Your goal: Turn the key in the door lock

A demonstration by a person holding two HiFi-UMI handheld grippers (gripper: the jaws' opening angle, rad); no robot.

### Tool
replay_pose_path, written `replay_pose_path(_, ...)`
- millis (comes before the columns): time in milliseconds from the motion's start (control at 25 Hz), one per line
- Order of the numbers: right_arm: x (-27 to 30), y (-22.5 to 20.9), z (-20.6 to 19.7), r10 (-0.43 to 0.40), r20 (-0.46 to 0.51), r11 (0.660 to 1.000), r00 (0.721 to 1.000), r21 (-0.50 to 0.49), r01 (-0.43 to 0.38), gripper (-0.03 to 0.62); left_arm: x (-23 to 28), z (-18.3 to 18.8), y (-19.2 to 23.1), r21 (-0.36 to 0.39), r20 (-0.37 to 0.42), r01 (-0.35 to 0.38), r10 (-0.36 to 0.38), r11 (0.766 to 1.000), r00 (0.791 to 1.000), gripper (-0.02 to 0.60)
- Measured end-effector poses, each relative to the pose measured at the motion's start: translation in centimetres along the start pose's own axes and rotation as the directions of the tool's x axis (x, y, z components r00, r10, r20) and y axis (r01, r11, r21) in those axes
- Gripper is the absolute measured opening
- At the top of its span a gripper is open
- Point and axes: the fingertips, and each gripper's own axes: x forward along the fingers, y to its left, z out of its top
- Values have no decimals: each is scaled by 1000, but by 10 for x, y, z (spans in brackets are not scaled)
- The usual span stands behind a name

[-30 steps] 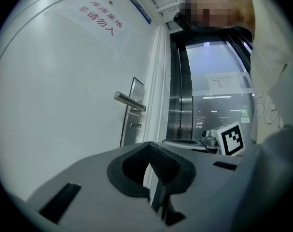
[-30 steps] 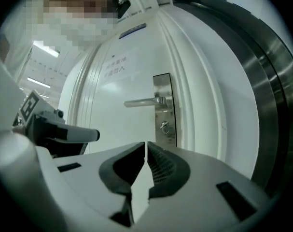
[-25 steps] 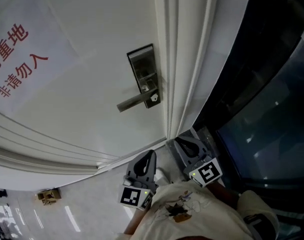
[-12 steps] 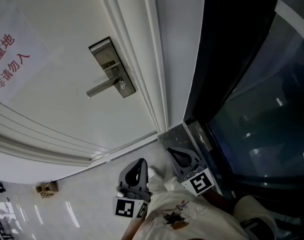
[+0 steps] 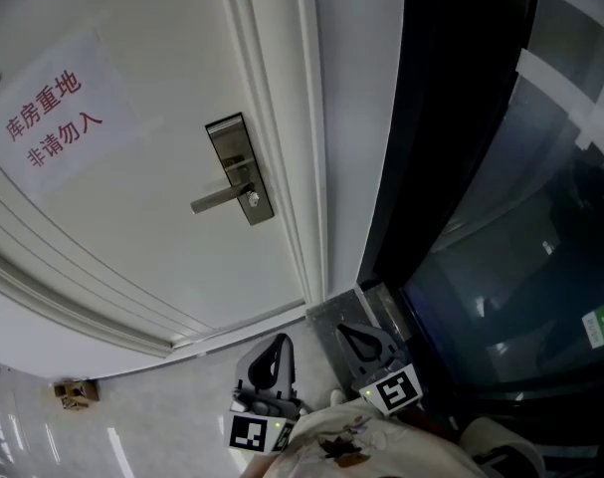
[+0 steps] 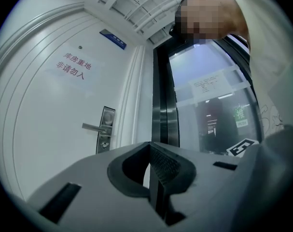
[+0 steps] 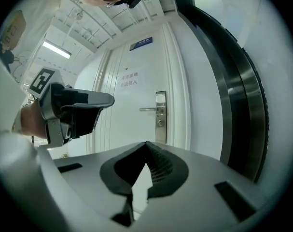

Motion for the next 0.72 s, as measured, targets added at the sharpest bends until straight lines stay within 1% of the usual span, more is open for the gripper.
replay_pose_path(160,5,16,7,19,8,1000,1000,4,-19,6,-10,5,2,24,18,4,-4,1000,1000,3)
replay_pose_path(240,9,28,11,36,11,999,999,-6,-36,6,-16,3,4,33,-18,3,-3,999,1000,3)
replay_pose_path(320,12,39,15,51,14,999,999,-16,-51,6,-21,-2,6,36,-44,20,-18,999,999,3)
replay_pose_path(400,14,46,14,56,16,998,998,-15,-56,6,-23,-8,8,17,-57,39,-38,999,998,3)
replay_pose_path(520,14,52,13,46,7,999,999,12,-46,6,-26,-14,8,-24,-90,53,-54,998,994,3)
replay_pose_path(600,16,57,14,42,2,999,999,30,-42,6,-29,-11,9,-36,-84,55,-58,998,995,3)
replay_pose_path(720,19,61,16,41,8,999,999,28,-41,6,-31,-8,14,-47,-57,37,-40,998,998,3)
